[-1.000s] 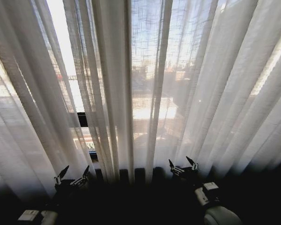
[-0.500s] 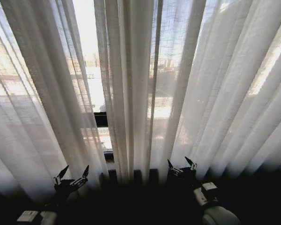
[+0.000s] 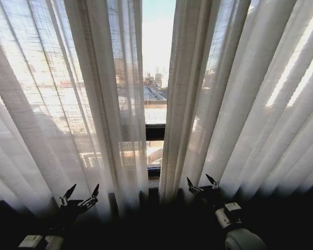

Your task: Open the curtains by pulling them apart, changing their state from closed to fully open.

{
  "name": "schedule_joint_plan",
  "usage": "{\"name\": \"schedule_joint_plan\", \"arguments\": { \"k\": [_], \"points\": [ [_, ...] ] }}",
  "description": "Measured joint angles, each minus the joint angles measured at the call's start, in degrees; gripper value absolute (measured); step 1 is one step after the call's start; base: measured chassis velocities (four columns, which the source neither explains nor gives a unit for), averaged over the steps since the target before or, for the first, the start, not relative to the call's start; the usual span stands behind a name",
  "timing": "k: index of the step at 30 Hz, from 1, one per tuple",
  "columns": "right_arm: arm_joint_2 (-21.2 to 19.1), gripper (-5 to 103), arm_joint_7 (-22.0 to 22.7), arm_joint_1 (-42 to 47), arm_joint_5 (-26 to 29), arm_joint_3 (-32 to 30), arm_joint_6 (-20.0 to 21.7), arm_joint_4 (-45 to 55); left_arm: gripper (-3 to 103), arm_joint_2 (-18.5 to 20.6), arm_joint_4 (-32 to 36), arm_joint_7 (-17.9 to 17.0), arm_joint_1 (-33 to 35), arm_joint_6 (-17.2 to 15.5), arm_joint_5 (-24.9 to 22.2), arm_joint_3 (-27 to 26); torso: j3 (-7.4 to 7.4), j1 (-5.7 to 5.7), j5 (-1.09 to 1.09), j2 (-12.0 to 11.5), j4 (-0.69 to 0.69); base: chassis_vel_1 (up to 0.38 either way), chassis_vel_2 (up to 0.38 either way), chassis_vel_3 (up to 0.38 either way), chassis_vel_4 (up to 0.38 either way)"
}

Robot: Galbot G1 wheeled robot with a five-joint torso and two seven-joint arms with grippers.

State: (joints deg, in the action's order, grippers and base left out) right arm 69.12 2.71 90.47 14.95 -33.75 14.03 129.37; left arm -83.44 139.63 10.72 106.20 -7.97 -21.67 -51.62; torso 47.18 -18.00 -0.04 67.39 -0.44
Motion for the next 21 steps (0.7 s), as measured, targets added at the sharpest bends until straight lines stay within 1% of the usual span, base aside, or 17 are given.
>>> {"name": "schedule_joint_plan", "arguments": {
  "k": [3,6,12,15,21],
  "points": [
    [-0.03,100,-0.04,-0.30,0.17,-0.02,0.00,0.12,100,0.00,0.44,-0.02,0.17,0.01,0.00,-0.17,0.01,0.00,0.04,0.00,0.02,0.016,0.010,-0.016,-0.041],
    [-0.37,100,-0.07,-0.49,1.01,-0.13,0.02,0.39,100,-0.36,0.88,-0.01,0.15,0.01,0.00,-0.04,0.01,0.01,0.13,-0.01,0.00,0.000,0.000,0.000,0.000],
    [-0.80,100,-0.35,-0.38,1.19,-0.24,0.03,0.00,100,-1.13,0.58,0.00,-0.01,-0.03,0.31,0.47,0.01,0.01,0.09,-0.01,0.01,-0.050,-0.007,0.068,0.021],
    [-0.57,100,-0.53,-0.39,1.19,0.02,0.01,-0.24,100,-1.19,0.32,-0.01,0.19,-0.02,0.53,0.46,0.01,0.01,0.02,0.00,0.01,-0.013,0.038,0.015,-0.037],
    [-0.44,100,-0.58,-0.88,1.17,0.20,0.00,-0.87,100,-0.93,0.33,-0.03,-0.09,-0.06,0.58,0.59,0.01,0.01,0.05,0.00,0.01,-0.015,0.041,0.017,-0.042]
  ]
}}
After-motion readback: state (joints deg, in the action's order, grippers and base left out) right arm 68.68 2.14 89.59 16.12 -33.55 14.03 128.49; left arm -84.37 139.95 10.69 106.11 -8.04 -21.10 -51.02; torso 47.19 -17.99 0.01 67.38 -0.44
